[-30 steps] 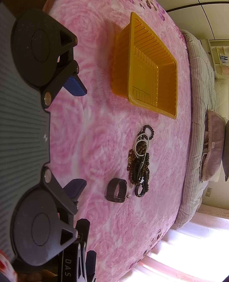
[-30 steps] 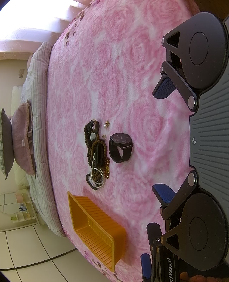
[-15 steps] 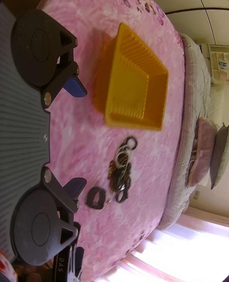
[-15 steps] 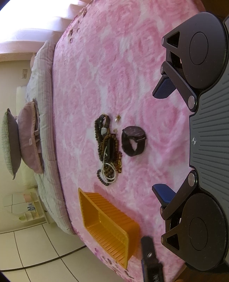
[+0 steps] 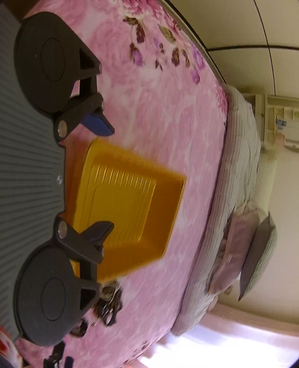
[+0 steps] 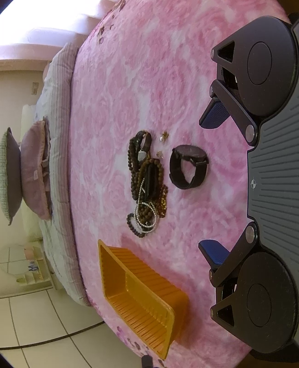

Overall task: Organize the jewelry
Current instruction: 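Grasp the orange tray rim with the left gripper and lift it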

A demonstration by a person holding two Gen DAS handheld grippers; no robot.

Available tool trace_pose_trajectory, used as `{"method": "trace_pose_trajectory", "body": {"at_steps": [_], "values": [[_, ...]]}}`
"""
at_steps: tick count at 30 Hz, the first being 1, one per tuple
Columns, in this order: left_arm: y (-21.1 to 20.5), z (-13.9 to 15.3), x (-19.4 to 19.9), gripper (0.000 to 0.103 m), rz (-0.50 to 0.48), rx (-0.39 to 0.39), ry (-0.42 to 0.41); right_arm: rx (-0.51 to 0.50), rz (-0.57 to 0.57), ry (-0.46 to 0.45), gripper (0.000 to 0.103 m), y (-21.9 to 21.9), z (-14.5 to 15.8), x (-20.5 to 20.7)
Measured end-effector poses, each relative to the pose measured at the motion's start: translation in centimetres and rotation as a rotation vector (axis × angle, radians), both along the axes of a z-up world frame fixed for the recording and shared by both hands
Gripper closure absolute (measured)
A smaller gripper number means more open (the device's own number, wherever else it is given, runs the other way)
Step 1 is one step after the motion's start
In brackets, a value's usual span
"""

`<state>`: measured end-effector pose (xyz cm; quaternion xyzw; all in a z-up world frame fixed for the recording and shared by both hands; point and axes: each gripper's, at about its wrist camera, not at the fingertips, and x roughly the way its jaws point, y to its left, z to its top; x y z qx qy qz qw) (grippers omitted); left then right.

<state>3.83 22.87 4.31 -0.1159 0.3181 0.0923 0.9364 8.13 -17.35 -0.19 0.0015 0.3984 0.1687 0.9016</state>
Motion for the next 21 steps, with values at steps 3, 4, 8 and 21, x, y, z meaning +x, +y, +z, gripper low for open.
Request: {"method": "trace_pose_trajectory", "body": {"at_steps": [3,4,8,21], "values": [[2.5,-1.6,1.4,0.042,-0.020,-0.070,0.025,-0.012,0.005,0.012,0.001,0.9,-0.7,0.6],[2.7,-2.2,1.8,0.044,-0.026,-0.065,0.041,-0.014,0.006,0.017,0.001,1.2,-1.0,0.8],[4.1,-4.5,3.6,0.059,-0.049,-0.093,0.097,-0.029,0.013,0.032,0.001,2.1,-1.9,1.4],[4.5,-7.4,5.6,0.089,-0.094,-0.141,0.177,-0.066,0.017,0.036,0.001,3.4,-3.3,2.8]]}}
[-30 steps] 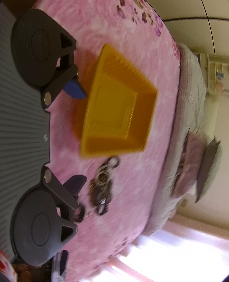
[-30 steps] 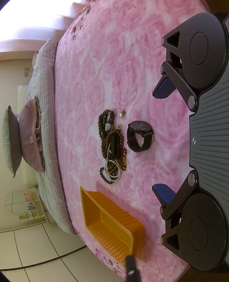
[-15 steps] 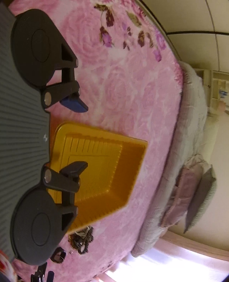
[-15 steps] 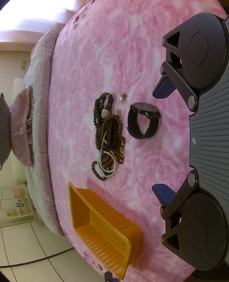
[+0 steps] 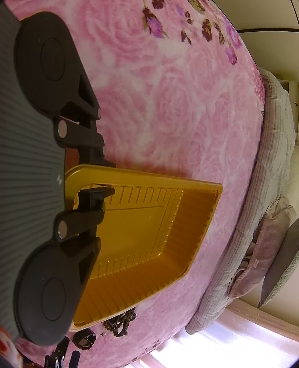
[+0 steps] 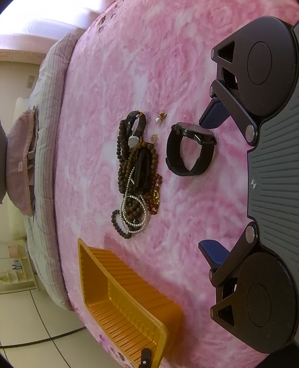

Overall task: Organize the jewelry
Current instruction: 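Grasp the orange tray rim with the left gripper and lift it, then drop the black wristwatch into the tray with the right gripper while the left holds the tray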

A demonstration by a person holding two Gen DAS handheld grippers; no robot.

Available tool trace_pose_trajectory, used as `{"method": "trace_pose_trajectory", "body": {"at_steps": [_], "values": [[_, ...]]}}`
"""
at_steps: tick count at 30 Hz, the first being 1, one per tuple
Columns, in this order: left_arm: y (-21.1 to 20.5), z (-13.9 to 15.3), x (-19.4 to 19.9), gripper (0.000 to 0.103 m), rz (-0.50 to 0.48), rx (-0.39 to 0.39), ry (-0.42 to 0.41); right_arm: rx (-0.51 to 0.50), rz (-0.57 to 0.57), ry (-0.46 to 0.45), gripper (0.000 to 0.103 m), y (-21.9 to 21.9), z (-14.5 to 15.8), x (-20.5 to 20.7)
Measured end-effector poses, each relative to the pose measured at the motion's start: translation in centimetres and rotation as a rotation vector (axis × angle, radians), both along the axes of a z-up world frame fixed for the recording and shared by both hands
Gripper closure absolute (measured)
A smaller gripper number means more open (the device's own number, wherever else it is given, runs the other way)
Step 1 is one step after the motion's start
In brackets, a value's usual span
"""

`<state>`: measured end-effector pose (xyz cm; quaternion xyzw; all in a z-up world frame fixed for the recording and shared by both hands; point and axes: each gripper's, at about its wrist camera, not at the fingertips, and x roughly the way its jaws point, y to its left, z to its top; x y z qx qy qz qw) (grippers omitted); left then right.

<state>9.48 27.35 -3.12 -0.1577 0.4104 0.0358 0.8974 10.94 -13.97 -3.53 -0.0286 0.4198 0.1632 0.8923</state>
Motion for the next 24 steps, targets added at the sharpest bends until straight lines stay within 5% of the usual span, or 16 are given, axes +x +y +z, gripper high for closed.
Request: {"method": "trace_pose_trajectory", "body": {"at_steps": [10,16,24], "values": [[-1.5,0.9,0.2,0.092,-0.006,0.049,0.030,0.040,-0.028,-0.006,0.001,-1.5,0.3,-0.2],[-4.2,2.4,0.2,0.092,-0.046,0.188,0.010,0.068,-0.054,-0.012,0.001,-3.0,0.7,-0.7],[-7.1,4.9,0.8,0.092,-0.137,0.271,0.031,0.123,-0.112,-0.023,0.001,-4.4,1.3,-0.7]]}}
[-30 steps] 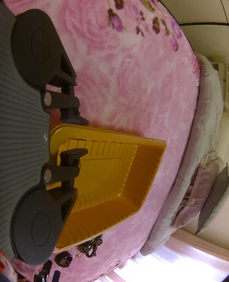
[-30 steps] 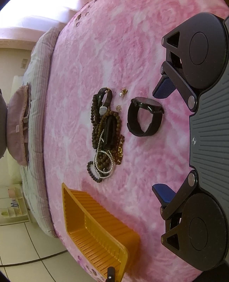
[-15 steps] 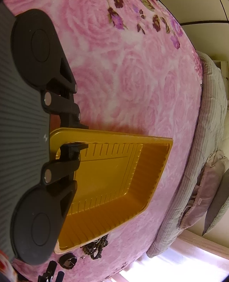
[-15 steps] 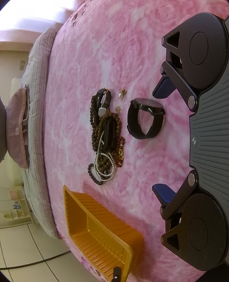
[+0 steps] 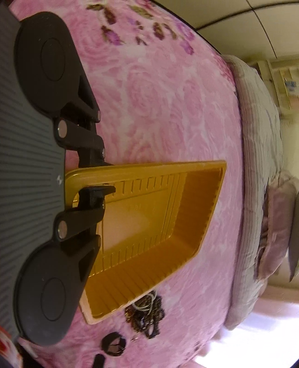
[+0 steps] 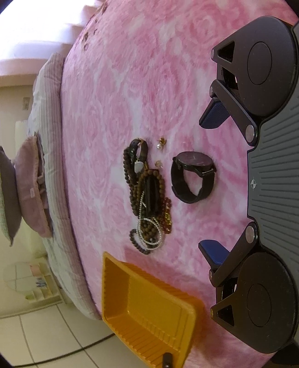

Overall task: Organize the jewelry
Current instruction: 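Drop the black wristwatch into the tray with the right gripper while the left holds the tray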

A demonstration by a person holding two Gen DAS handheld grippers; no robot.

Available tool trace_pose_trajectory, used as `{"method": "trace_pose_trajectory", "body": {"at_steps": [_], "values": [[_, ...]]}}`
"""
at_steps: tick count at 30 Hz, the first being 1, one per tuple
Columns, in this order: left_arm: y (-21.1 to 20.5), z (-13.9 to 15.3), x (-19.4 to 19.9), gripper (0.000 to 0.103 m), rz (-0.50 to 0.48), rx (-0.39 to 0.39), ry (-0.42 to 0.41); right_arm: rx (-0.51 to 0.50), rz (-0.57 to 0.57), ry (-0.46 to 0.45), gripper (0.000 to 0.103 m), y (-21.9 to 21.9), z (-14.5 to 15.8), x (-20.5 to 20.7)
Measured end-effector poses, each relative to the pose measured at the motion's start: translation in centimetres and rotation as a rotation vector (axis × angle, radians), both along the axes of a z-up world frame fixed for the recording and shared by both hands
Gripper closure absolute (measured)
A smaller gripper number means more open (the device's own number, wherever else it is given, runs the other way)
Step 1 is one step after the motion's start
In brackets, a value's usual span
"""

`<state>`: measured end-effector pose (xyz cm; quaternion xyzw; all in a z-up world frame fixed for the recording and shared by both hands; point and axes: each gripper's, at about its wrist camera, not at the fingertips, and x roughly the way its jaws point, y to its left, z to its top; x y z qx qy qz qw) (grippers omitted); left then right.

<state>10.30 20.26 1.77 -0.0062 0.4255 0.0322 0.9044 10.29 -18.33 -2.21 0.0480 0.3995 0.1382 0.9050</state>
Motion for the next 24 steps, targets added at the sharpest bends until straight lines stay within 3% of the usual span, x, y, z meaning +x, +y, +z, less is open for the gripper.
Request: {"method": "trace_pose_trajectory", "body": {"at_steps": [10,13,17,20,24], "values": [[-2.7,2.1,1.3,0.094,-0.055,0.071,0.027,0.093,-0.039,-0.017,0.001,-0.8,-0.1,-0.2],[-4.0,2.5,1.6,0.100,-0.058,0.135,0.024,0.089,-0.003,-0.030,0.001,-1.8,-0.3,-0.6],[-5.4,2.7,1.4,0.100,-0.030,0.150,0.023,0.064,0.077,-0.034,0.001,-2.9,-1.1,-0.1],[-6.5,2.8,1.0,0.100,-0.001,0.172,0.027,0.044,0.145,-0.051,0.012,-3.4,-1.3,0.7],[-8.0,3.0,0.2,0.100,0.018,0.227,0.015,0.031,0.206,-0.052,0.014,-3.3,-1.8,2.0]]}}
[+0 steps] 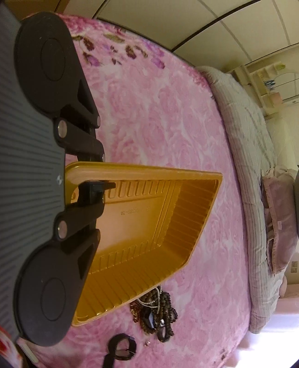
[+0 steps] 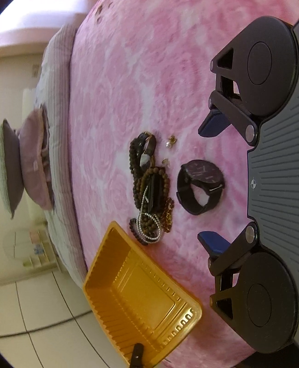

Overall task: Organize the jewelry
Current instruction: 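Drop the black wristwatch into the tray with the right gripper while the left holds the tray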

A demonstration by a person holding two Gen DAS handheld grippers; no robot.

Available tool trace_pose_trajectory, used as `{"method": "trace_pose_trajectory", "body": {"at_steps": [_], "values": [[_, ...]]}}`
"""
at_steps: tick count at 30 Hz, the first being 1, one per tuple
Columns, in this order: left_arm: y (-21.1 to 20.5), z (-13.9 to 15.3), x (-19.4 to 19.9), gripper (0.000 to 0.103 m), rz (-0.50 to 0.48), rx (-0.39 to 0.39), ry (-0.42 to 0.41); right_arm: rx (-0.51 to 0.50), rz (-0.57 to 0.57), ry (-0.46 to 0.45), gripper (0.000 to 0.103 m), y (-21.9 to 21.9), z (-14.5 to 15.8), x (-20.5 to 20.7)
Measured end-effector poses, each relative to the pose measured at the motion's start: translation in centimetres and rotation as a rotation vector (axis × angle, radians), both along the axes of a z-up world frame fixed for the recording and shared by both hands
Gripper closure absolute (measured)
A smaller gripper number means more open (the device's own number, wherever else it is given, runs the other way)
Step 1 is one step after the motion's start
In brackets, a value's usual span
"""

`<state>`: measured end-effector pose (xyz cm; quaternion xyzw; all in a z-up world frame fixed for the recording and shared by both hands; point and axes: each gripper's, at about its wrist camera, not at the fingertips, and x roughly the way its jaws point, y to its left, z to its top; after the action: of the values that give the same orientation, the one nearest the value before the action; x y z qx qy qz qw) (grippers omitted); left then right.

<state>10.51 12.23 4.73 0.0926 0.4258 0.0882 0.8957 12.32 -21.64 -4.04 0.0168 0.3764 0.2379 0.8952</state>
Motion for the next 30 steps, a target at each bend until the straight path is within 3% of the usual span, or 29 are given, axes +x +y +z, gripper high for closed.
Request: {"method": "trace_pose_trajectory", "body": {"at_steps": [5,10,12,15,18,23,30], "values": [[-1.0,-0.4,-0.7,0.100,0.010,0.026,-0.011,-0.080,0.068,-0.008,0.017,1.5,-1.9,1.0],[-0.7,-0.4,-1.1,0.100,0.017,0.018,-0.018,-0.113,0.054,-0.011,0.040,2.0,-3.0,1.5],[-0.7,-0.3,-1.2,0.100,0.021,0.017,-0.026,-0.116,0.044,-0.021,0.061,2.1,-2.8,1.4],[-0.6,-0.3,-1.3,0.100,0.031,0.012,-0.033,-0.163,0.026,-0.046,0.081,2.7,-2.7,1.2],[-0.7,-0.4,-1.3,0.100,0.025,0.018,-0.030,-0.178,0.013,-0.051,0.087,2.9,-2.4,1.2],[-0.9,-0.3,-1.3,0.100,0.008,0.035,-0.028,-0.142,0.002,-0.069,0.089,2.9,-1.2,0.8],[-0.8,-0.4,-1.3,0.100,0.002,0.042,-0.026,0.026,0.123,-0.099,0.089,6.3,3.4,0.4]]}}
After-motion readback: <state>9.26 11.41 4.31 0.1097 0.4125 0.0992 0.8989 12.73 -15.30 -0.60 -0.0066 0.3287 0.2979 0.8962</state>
